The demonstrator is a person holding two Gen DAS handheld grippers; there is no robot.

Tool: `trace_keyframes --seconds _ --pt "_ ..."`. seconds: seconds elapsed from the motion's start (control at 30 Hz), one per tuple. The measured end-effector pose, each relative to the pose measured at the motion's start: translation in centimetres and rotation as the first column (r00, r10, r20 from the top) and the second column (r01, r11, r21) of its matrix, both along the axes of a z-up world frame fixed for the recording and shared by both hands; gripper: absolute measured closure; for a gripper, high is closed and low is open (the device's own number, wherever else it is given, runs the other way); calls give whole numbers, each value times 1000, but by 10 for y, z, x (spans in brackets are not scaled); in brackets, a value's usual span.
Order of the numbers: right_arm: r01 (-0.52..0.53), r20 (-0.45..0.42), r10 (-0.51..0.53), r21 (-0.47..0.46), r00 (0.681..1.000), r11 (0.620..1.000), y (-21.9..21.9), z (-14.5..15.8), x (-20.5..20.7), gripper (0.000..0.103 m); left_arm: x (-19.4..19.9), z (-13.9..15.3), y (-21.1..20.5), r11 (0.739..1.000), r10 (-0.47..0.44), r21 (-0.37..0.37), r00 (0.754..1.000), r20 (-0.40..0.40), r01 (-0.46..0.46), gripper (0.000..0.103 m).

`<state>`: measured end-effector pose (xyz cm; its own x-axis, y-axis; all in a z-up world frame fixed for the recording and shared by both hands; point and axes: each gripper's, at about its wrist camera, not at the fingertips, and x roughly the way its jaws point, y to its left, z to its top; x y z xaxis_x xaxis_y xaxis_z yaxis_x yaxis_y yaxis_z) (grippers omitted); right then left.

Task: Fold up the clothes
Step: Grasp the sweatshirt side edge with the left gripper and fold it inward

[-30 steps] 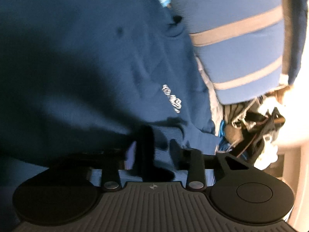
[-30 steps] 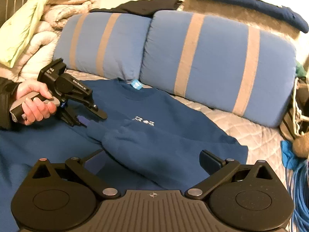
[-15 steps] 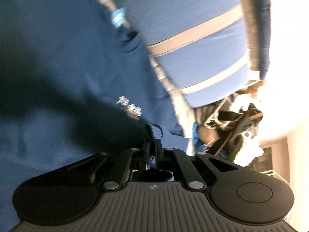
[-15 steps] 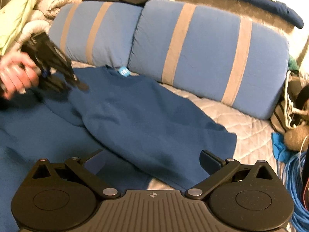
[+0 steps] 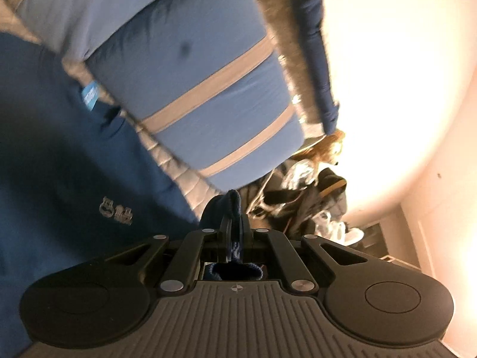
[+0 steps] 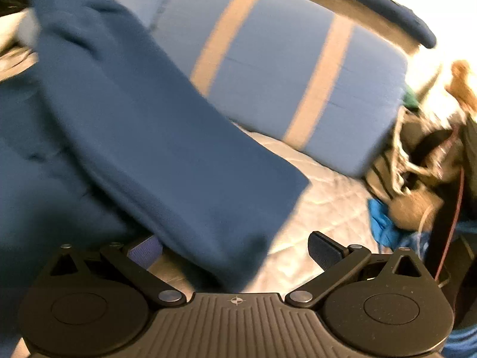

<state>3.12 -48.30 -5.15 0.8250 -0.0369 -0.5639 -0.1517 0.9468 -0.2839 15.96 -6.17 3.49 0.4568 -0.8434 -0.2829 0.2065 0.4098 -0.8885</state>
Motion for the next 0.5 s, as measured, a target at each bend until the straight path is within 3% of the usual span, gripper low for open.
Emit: trace_keyframes --seconds 0.1,0.23,0.5 --pt "83 -4 -83 93 997 992 -17 4 14 0 0 11 11 1000 27 -11 999 30 -26 99" --pt "147 -27 -144 134 989 980 -24 8 31 6 -1 24 30 997 71 -4 995 75 -71 99" --pt "75 -30 -74 15 997 997 7 8 46 20 -8 41 80 985 161 42 981 109 -166 99"
